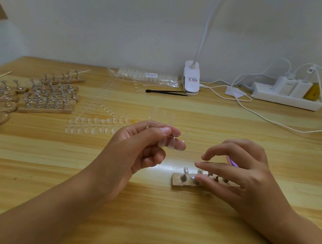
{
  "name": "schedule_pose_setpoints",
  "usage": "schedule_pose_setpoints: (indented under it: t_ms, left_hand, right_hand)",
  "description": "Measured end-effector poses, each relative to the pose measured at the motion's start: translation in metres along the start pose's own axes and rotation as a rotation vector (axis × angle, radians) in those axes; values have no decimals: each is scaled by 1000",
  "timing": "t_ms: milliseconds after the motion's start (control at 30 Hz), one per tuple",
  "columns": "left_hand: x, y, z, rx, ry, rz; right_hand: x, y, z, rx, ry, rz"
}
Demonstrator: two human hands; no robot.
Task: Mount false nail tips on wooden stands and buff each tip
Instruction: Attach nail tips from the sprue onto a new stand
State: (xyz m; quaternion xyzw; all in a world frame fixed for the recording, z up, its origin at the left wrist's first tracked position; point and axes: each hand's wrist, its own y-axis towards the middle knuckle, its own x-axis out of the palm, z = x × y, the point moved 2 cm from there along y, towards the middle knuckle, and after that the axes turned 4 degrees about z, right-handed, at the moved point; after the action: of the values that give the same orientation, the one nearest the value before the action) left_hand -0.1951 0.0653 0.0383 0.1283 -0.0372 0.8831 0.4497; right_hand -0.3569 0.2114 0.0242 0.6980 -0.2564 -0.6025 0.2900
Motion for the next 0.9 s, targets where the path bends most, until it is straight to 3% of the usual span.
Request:
schedule_pose_setpoints:
  t_ms: [233,433,567,700,767,833,900]
  left_hand:
    - [0,0,-2,1,32,-10]
    - [8,-8,-1,121,264,-82]
    - [19,-16,-5,159,411,-125]
    - [23,-21,-11,178,542,-96]
    - [23,-22,-12,148,560,-99]
    - [23,-21,-10,104,518,-94]
    - [24,-22,-9,130,551,-99]
  right_hand:
    - [1,0,-1,13,11,-34]
    - [-13,7,-5,436,443,53]
    - [-18,12,-14,489,580,93]
    - [-17,11,-20,361,480,105]
    - [-20,11,-21,168,284,131]
    - [-22,9,-24,-146,12,142]
    - [-21,6,-25,-238,-36,124]
